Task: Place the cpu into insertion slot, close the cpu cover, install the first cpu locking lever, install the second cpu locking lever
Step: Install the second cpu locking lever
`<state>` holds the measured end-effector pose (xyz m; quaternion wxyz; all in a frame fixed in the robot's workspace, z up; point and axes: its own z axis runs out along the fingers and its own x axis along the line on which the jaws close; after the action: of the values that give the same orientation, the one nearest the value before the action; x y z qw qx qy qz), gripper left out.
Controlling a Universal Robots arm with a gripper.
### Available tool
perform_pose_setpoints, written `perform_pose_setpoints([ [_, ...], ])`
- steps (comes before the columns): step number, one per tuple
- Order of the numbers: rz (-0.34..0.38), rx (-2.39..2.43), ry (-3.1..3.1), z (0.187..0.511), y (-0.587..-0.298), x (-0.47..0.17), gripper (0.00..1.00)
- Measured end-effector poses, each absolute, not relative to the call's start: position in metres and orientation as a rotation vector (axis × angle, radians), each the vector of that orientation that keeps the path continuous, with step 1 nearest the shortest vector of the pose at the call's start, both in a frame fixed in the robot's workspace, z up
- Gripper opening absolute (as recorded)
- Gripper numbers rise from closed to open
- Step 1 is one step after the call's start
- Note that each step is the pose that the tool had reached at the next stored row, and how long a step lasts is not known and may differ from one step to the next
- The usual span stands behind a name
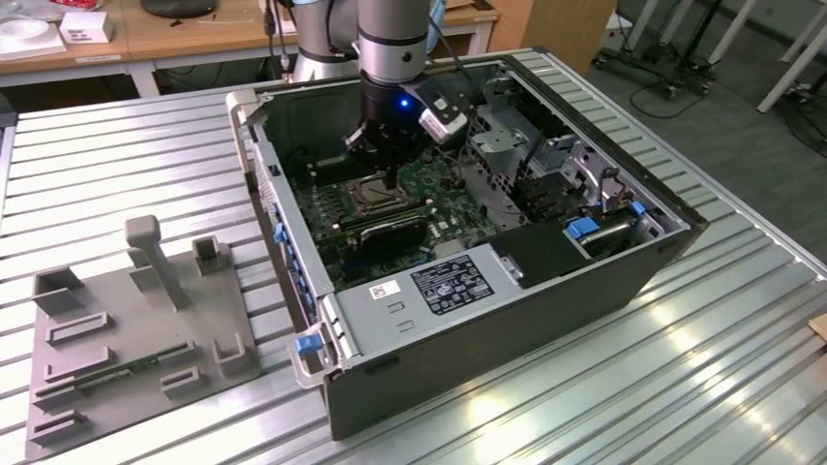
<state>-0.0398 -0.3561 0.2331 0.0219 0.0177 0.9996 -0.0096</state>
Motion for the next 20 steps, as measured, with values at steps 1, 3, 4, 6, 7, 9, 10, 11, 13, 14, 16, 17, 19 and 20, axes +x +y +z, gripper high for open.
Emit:
perform_pose_setpoints([
  [1, -0.030, 0.055, 3.099, 0.233, -0.356, -0.040, 0.11],
  [3, -0.030, 0.055, 3.100, 0.233, -0.356, -0.040, 0.11],
  [4, -0.030, 0.055, 3.101, 0.233, -0.356, -0.040, 0.11],
  [6, -0.029, 0.055, 3.101, 0.233, -0.358, -0.040, 0.11],
  [7, -0.028, 0.055, 3.101, 0.233, -0.359, -0.040, 0.11],
  [9, -0.027, 0.055, 3.101, 0.233, -0.361, -0.040, 0.11],
  [10, -0.027, 0.055, 3.101, 0.233, -0.361, -0.041, 0.11],
  [11, -0.027, 0.055, 3.101, 0.233, -0.362, -0.041, 0.11],
  [13, -0.027, 0.055, 3.099, 0.233, -0.362, -0.045, 0.11],
  [14, -0.027, 0.055, 3.099, 0.233, -0.362, -0.046, 0.11],
  [16, -0.027, 0.055, 3.098, 0.233, -0.363, -0.050, 0.11],
  [17, -0.027, 0.055, 3.098, 0.233, -0.363, -0.051, 0.11],
  [19, -0.026, 0.055, 3.097, 0.233, -0.365, -0.054, 0.11],
  [20, -0.026, 0.055, 3.097, 0.233, -0.366, -0.055, 0.11],
])
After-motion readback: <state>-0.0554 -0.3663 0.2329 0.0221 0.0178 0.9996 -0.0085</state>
